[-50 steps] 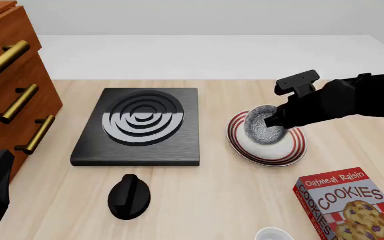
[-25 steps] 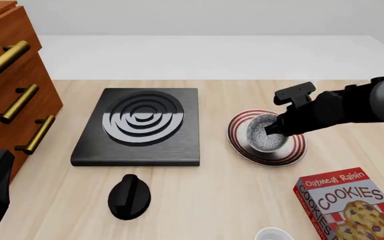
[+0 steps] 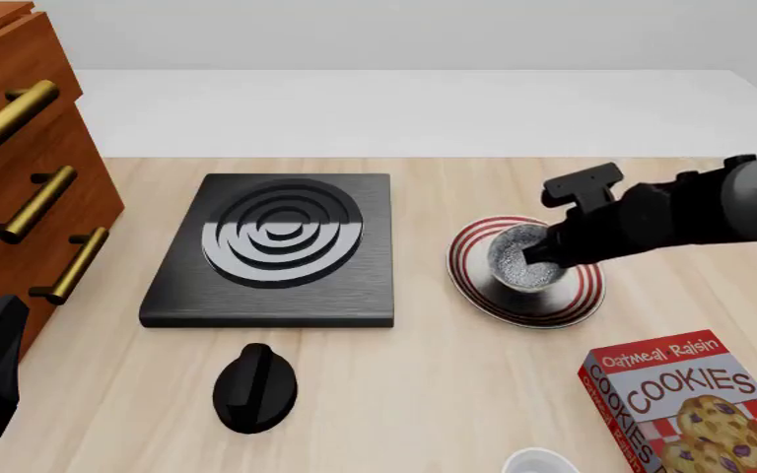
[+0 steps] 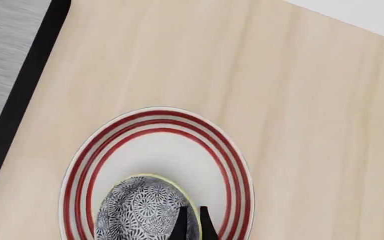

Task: Pick the akita bowl on the ramekin and place it on the plate.

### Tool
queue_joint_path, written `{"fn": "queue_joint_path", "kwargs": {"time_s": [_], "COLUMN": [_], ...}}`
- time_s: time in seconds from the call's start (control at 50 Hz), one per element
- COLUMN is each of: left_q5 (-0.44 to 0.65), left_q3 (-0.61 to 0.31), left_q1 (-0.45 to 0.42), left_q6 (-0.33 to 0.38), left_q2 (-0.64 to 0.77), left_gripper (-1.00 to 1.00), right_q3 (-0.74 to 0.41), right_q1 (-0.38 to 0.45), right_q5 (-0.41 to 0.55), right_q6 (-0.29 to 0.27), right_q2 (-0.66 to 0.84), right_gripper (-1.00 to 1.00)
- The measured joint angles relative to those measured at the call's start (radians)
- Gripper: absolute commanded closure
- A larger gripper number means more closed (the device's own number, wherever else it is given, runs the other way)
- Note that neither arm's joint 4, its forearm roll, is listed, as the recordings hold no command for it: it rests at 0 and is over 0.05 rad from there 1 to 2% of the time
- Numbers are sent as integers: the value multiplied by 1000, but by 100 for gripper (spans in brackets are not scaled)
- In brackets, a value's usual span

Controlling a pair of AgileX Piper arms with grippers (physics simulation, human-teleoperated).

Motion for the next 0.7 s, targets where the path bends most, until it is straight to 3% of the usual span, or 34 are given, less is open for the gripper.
{"fn": "queue_joint_path", "kwargs": {"time_s": [0.02,0.04,0.7], "left_q5": [0,0,0], "left_q3": [0,0,0], "left_q1": [0,0,0], "left_q6": [0,0,0], "left_q2": [0,0,0], "left_gripper": [-100,-100,-100], "right_q3": [0,1,14], "right_q1": [-1,-2,0], "right_q5": [-1,-2,46], "right_q6": [-2,-3,-92], "right_q2": [1,2,-94], "right_gripper": [100,-100,-100]}}
